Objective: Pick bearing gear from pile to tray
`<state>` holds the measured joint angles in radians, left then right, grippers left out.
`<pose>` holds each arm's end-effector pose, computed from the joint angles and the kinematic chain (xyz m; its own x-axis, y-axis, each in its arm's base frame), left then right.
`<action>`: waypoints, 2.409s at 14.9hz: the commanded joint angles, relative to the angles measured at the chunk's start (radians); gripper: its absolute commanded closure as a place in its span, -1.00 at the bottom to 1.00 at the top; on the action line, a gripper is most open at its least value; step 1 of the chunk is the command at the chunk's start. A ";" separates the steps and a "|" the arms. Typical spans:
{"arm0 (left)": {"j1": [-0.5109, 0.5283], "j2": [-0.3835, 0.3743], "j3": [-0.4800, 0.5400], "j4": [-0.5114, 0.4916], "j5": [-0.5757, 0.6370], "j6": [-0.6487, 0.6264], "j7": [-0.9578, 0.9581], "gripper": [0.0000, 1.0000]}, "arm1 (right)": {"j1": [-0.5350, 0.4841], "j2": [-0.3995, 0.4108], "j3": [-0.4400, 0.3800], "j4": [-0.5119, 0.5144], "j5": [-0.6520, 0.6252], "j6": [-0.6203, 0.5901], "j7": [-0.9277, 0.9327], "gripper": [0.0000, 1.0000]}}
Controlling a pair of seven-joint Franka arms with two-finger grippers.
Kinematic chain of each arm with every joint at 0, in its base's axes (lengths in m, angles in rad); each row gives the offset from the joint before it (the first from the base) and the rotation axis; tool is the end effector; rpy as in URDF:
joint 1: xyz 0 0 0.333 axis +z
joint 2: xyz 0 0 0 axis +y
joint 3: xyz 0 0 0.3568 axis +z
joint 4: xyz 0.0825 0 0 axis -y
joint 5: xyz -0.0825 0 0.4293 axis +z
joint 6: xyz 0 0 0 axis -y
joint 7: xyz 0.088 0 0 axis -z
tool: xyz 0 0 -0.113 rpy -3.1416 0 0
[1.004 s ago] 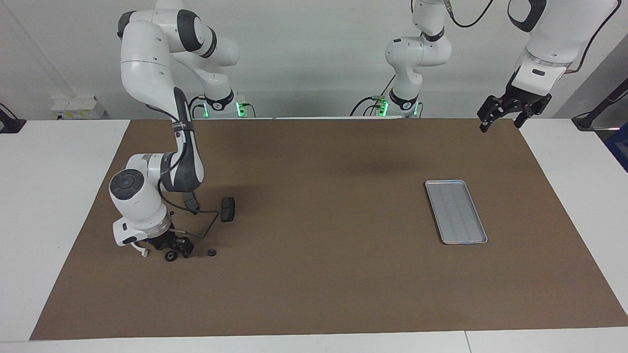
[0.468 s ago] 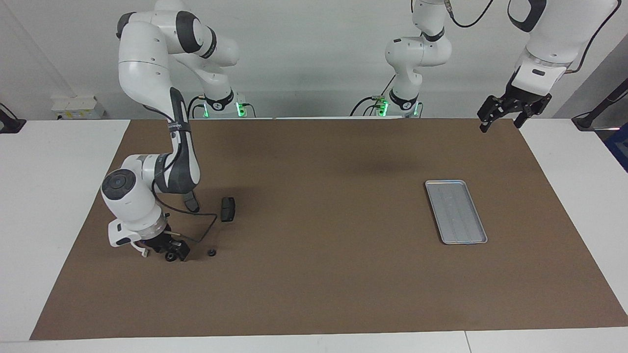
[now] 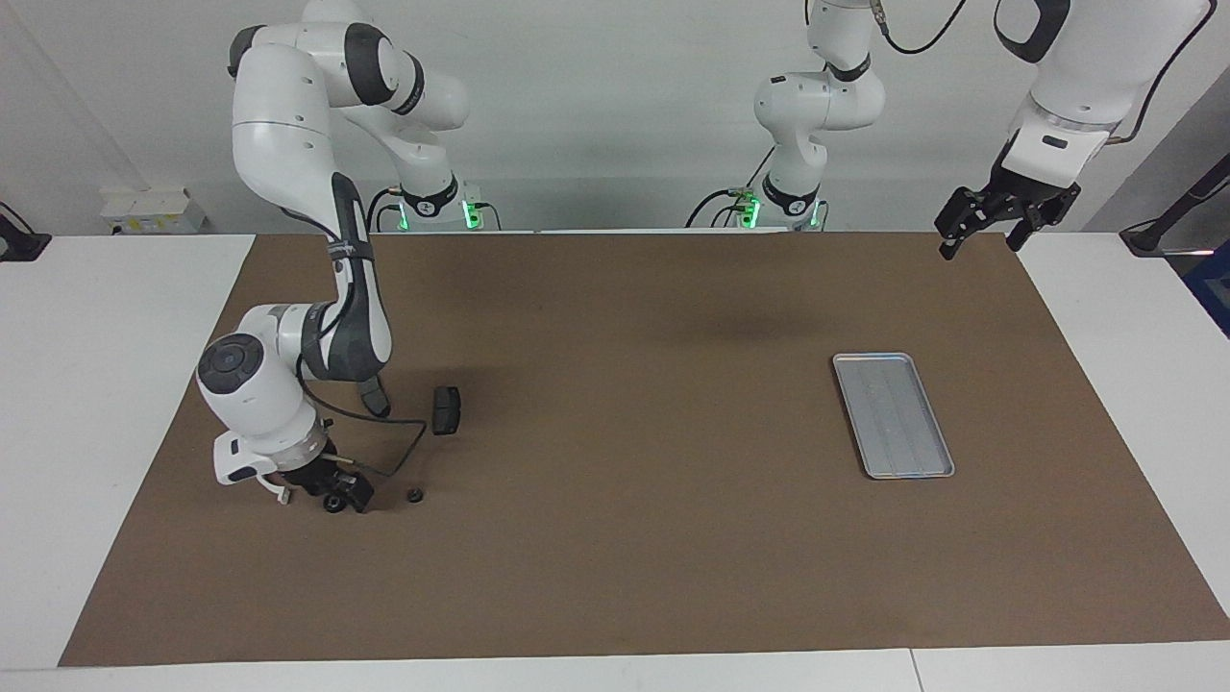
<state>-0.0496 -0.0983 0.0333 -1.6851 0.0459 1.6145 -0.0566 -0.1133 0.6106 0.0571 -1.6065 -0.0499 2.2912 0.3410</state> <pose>0.5688 -0.0033 0.6613 0.9988 0.0382 0.0300 0.0394 -0.9984 -0.0410 0.7591 -0.0502 0.2798 0.9269 -0.3680 0.0732 -0.3676 -0.9298 -0.0184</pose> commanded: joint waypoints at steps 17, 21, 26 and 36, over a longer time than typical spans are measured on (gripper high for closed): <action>-0.015 -0.029 0.007 -0.019 -0.008 -0.018 -0.006 -1.00 | -0.016 0.029 0.012 0.062 0.002 -0.041 0.003 0.93; -0.015 -0.037 0.008 -0.024 -0.008 -0.059 -0.026 -1.00 | -0.012 0.021 0.012 0.065 -0.005 -0.067 -0.045 1.00; 0.016 -0.066 0.028 -0.030 -0.003 -0.185 -0.163 -1.00 | 0.003 -0.009 0.012 0.083 -0.008 -0.139 -0.046 1.00; 0.039 -0.107 0.030 -0.077 -0.001 -0.208 -0.181 -1.00 | 0.027 -0.231 0.016 0.092 -0.044 -0.426 -0.195 1.00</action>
<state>-0.0247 -0.1712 0.0711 -1.7306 0.0460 1.4049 -0.2209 -0.0856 0.4474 0.0653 -1.4984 -0.0794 1.9206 0.1977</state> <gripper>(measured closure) 0.000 0.652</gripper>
